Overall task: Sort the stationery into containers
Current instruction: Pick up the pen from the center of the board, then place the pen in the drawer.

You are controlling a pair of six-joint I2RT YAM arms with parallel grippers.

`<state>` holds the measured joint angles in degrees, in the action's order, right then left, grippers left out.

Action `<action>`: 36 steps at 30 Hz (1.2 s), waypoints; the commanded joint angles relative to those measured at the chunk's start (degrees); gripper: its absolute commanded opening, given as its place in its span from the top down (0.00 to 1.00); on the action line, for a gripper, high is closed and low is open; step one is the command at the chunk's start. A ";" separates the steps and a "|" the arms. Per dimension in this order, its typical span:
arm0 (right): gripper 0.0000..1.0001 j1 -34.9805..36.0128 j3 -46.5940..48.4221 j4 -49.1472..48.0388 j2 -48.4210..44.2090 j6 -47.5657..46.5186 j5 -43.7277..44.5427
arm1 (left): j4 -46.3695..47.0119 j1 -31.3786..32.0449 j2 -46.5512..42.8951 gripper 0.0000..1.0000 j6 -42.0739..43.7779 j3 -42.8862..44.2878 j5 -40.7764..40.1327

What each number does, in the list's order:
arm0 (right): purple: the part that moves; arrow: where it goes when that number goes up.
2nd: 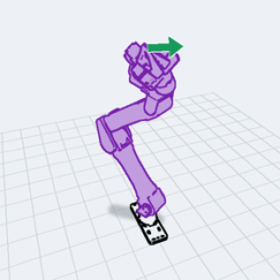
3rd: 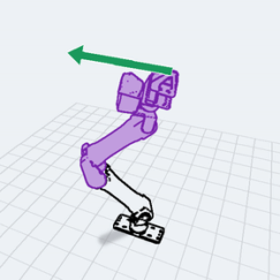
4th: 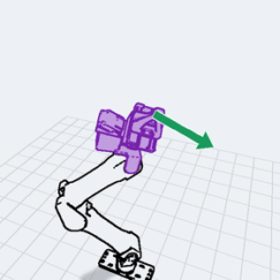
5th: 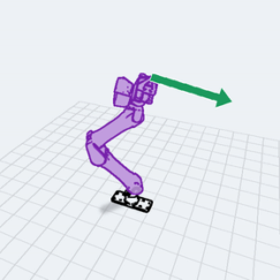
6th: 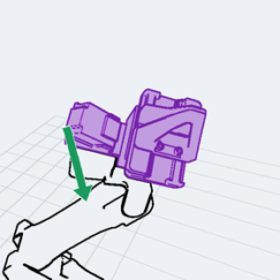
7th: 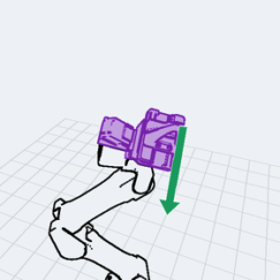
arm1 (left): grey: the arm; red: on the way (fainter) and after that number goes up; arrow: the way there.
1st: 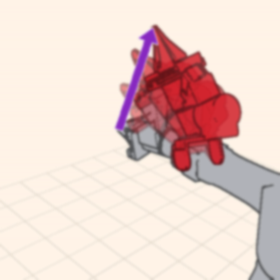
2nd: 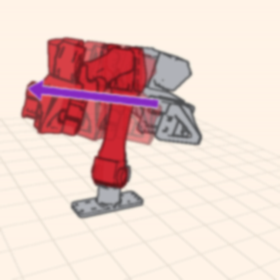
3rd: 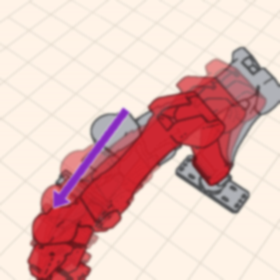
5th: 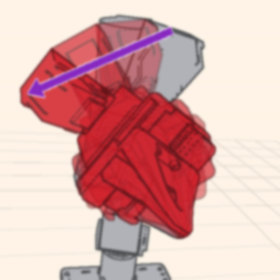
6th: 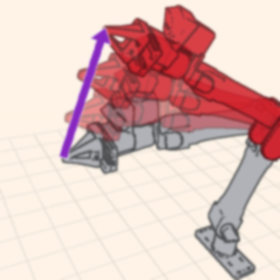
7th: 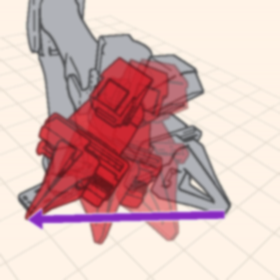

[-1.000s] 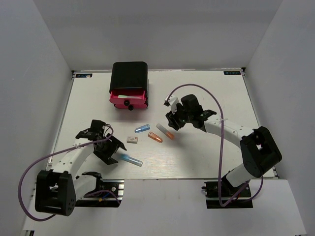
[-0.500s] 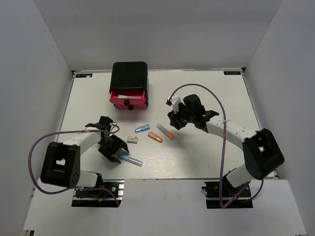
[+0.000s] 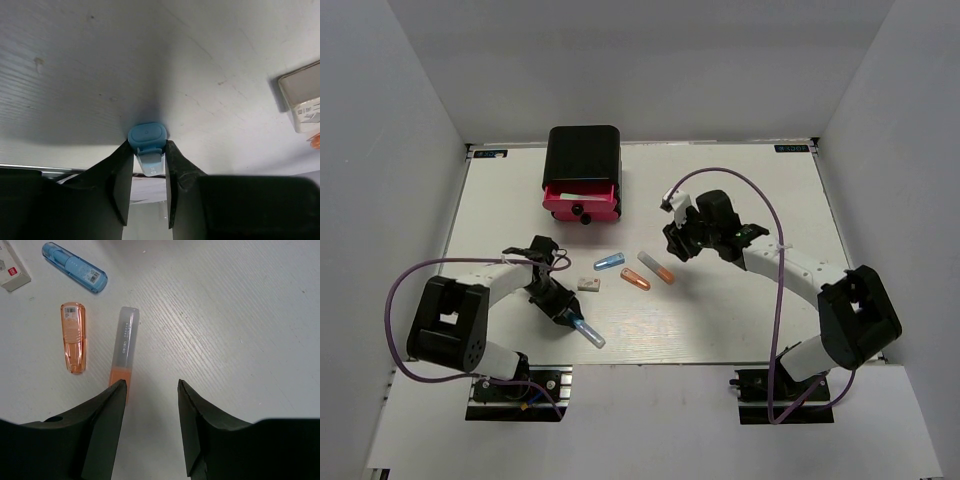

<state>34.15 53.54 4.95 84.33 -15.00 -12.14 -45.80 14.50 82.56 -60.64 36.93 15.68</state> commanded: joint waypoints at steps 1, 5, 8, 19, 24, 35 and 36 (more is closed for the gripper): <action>0.49 -0.14 0.51 -1.08 -1.98 1.12 -0.69 | 4.84 0.88 1.90 0.77 1.14 -0.63 -7.16; 0.50 -0.31 0.34 -0.47 -2.86 1.12 -0.78 | 5.45 1.41 -2.31 0.88 1.14 0.77 -6.63; 0.50 -0.23 -0.19 -0.56 -3.30 0.68 -0.69 | 5.46 1.41 -8.27 0.91 1.14 3.92 -6.63; 0.50 -0.22 -0.81 -0.73 -3.74 -0.38 -0.95 | 10.37 1.41 -15.86 1.00 -2.90 20.01 -7.51; 0.51 -0.31 -1.33 -1.00 -4.26 -0.73 -0.60 | 20.56 0.70 -15.25 1.00 -6.59 24.24 -8.65; 0.51 -0.31 -3.44 -1.87 -5.58 -1.52 -0.08 | 32.09 0.09 -8.21 1.00 -7.83 32.41 -21.12; 0.51 -0.49 -3.61 -1.79 -5.76 -1.43 0.10 | 31.57 0.09 -6.82 1.00 -7.04 33.46 -21.74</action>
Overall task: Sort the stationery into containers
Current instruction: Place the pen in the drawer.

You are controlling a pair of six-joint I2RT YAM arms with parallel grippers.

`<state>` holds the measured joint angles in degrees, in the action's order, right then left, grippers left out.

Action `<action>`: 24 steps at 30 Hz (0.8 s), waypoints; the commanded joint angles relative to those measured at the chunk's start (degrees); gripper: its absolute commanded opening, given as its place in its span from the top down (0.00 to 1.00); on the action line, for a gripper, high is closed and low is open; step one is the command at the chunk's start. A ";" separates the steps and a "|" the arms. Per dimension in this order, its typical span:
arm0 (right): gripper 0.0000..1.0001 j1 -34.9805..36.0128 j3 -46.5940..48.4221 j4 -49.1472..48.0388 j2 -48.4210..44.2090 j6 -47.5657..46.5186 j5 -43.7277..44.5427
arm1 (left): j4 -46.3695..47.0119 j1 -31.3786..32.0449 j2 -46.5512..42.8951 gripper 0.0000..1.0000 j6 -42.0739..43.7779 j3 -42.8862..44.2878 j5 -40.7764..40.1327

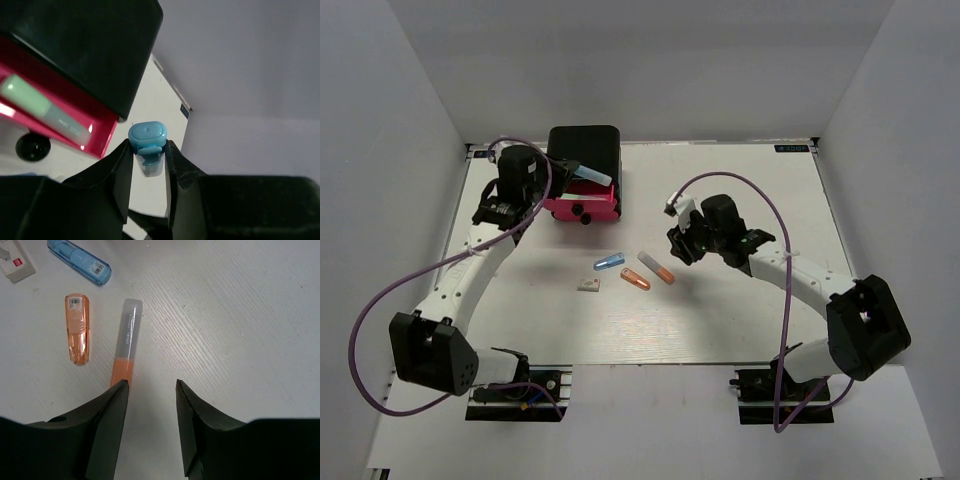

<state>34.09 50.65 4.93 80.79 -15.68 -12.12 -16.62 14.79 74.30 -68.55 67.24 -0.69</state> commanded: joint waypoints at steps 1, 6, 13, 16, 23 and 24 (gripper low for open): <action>0.51 -0.34 -0.91 -2.03 -2.31 -0.84 0.25 | 0.99 -0.20 2.07 1.00 1.49 3.77 -6.51; 0.51 -0.42 -1.35 -2.38 -2.57 -0.93 0.43 | 0.98 -0.20 3.39 1.00 3.25 3.16 -8.36; 0.49 -0.69 -1.17 -2.47 -2.13 -1.02 0.61 | -1.65 -0.20 5.06 1.00 4.56 2.45 -10.39; 0.47 -0.77 -0.64 -2.64 -1.25 -1.02 0.69 | -4.46 -0.20 6.11 1.00 5.09 3.07 -11.53; 0.46 -0.60 0.50 -2.29 0.15 -1.10 0.17 | -8.16 -0.20 8.93 0.85 5.10 4.12 -11.53; 0.46 -0.60 0.59 -2.29 0.41 -1.10 -0.01 | -8.16 -0.20 8.93 0.82 5.10 4.12 -11.53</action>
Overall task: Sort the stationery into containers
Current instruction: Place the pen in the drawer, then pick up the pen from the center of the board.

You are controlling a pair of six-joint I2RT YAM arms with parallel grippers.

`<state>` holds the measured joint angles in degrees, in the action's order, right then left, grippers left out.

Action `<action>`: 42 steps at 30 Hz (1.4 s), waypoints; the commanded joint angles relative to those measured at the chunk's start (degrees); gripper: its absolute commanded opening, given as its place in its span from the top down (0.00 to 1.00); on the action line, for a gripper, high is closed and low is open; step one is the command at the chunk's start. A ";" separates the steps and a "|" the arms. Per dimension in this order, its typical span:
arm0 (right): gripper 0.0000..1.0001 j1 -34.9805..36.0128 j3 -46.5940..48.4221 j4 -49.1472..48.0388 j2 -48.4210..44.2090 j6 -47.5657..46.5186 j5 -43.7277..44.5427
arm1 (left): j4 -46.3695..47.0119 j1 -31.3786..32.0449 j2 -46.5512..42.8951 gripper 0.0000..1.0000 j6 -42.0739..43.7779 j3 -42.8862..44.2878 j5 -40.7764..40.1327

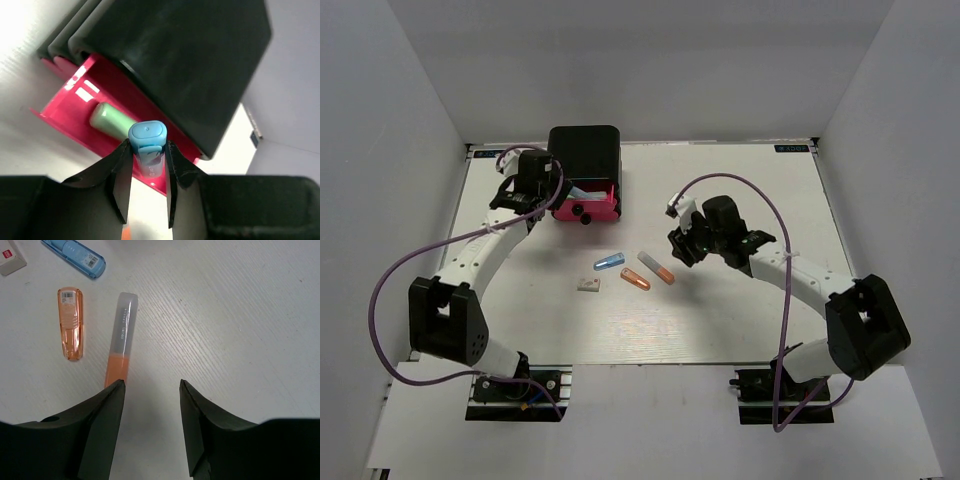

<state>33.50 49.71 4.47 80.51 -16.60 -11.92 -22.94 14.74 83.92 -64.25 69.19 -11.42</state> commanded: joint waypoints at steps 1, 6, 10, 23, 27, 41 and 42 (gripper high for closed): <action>0.46 -0.01 1.53 -1.75 0.70 -0.01 -0.21 | -1.85 -0.15 -0.17 0.69 0.79 2.18 -0.80; 0.38 -0.01 1.61 -0.87 1.75 -1.50 -1.78 | -0.70 -0.15 -0.16 0.31 0.79 3.93 -0.80; 0.35 0.25 2.14 1.68 3.42 -3.79 -6.00 | -0.70 -0.15 1.42 0.24 2.20 8.85 -0.80; 0.31 1.57 7.50 1.77 15.73 -0.45 -6.00 | 0.51 -0.15 -18.06 0.55 10.72 -2.98 0.78; 0.31 3.15 8.91 1.68 18.71 0.51 -5.13 | 1.15 -0.15 -30.55 0.36 10.73 -17.29 2.10; 0.52 6.93 9.26 0.37 23.20 0.43 5.59 | -2.73 0.37 -45.86 0.17 1.76 -34.46 1.31; 0.56 7.19 9.17 0.19 23.11 0.43 5.94 | -2.03 0.37 -45.86 0.17 1.06 -35.17 1.92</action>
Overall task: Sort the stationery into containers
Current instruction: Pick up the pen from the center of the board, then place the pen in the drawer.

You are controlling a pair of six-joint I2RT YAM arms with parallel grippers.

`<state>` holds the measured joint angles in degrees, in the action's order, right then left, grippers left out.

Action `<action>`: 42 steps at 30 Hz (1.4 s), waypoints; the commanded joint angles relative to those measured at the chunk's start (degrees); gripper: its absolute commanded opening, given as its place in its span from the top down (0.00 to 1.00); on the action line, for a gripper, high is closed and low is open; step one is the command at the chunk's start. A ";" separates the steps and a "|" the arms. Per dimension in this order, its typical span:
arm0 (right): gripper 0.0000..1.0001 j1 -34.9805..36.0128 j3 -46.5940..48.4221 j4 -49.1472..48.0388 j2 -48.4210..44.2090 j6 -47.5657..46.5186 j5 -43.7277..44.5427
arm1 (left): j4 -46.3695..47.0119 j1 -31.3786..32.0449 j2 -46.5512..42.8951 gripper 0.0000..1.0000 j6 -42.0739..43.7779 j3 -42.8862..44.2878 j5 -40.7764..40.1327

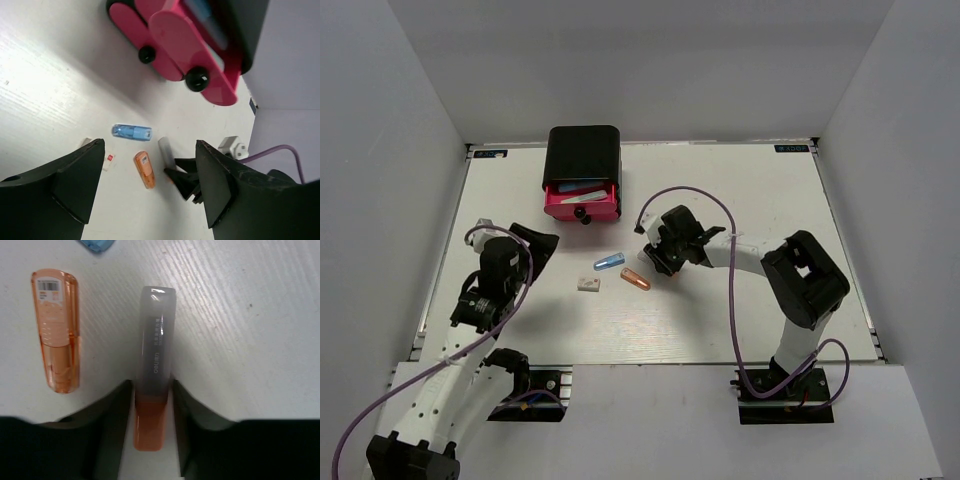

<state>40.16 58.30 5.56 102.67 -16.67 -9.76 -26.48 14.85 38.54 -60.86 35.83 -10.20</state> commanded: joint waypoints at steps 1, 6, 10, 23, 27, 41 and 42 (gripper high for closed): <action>0.65 0.62 0.41 -1.17 0.78 0.23 4.57 | 2.91 0.27 -0.49 0.17 -3.29 -2.52 1.66; 0.91 -0.26 -0.21 -1.43 -3.34 -3.79 4.49 | 7.58 0.27 2.40 0.17 -4.44 -6.13 4.92; 1.00 -0.87 0.32 -3.27 -12.47 -10.22 0.80 | 11.71 0.27 4.96 0.17 -4.97 -8.32 6.06; 0.97 1.14 21.62 -8.46 -6.64 -28.34 -13.97 | 18.31 0.27 11.55 0.18 -5.50 -9.91 8.35; 0.96 2.20 31.86 -7.76 0.85 -27.37 -13.80 | 18.31 0.27 11.55 0.19 -6.02 -9.91 7.82; 0.75 3.17 46.64 -3.28 13.43 -24.82 -17.66 | 24.54 0.27 17.35 0.19 -7.08 -9.38 9.05; 0.73 2.99 46.73 -3.28 14.04 -24.82 -17.75 | 25.42 0.27 18.05 0.19 -7.08 -9.38 9.05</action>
<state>42.94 102.35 1.98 115.66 -42.39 -25.98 -4.67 14.85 55.48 -67.44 26.55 -2.26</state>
